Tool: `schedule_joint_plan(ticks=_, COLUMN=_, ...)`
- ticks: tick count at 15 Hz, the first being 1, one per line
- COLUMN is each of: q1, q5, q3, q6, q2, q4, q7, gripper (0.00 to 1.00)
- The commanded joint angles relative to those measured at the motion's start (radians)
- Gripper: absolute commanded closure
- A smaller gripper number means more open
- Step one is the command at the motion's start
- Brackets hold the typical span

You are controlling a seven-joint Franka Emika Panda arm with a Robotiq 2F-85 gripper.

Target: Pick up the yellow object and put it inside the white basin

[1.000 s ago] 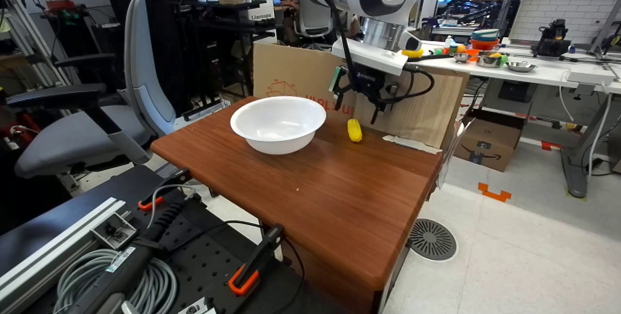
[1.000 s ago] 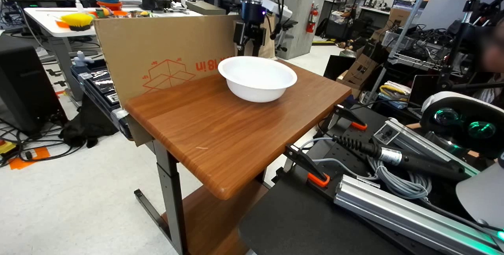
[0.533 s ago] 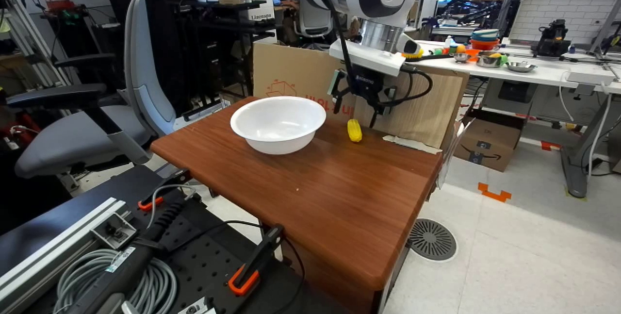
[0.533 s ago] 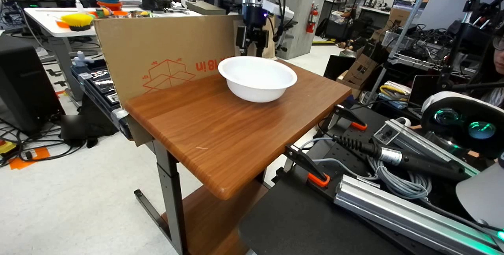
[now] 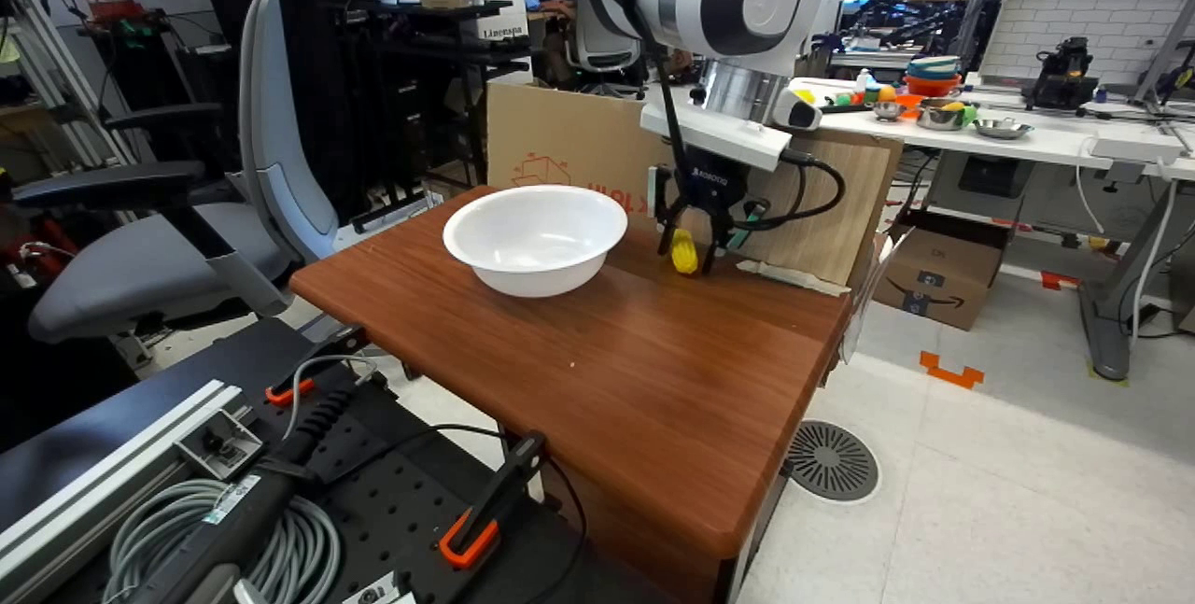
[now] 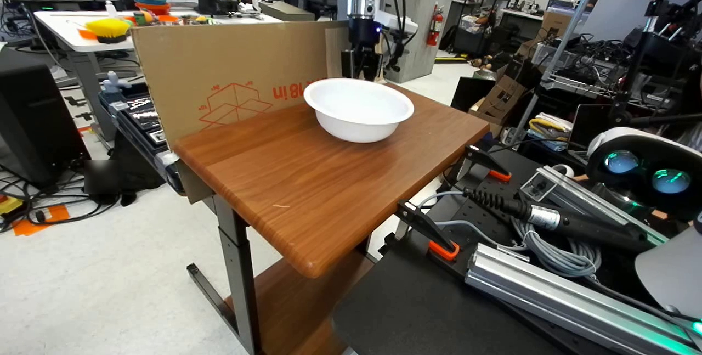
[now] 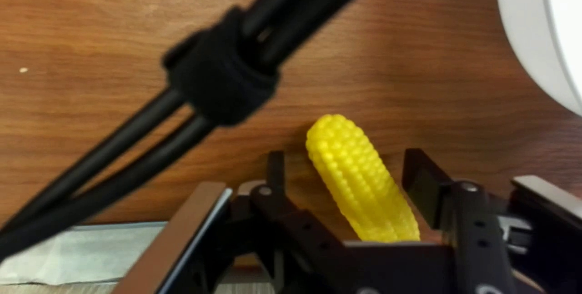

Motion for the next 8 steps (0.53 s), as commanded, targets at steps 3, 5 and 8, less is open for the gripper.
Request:
schedule_joint_plan(ticks=3, q1=0.004, q5=-0.031, q3=0.002, q6=0.015, q2=-0.025, q4=-0.028, q7=0.021, gripper=0.81)
schedule_joint_plan(ticks=5, q1=0.008, q5=-0.039, q3=0.004, q6=0.024, q2=-0.037, q4=-0.035, q7=0.019, gripper=0.94)
schedule_joint_plan(ticks=8, q1=0.026, q5=-0.036, q3=0.028, q6=0.103, q2=-0.173, q4=-0.156, q7=0.004, gripper=0.92)
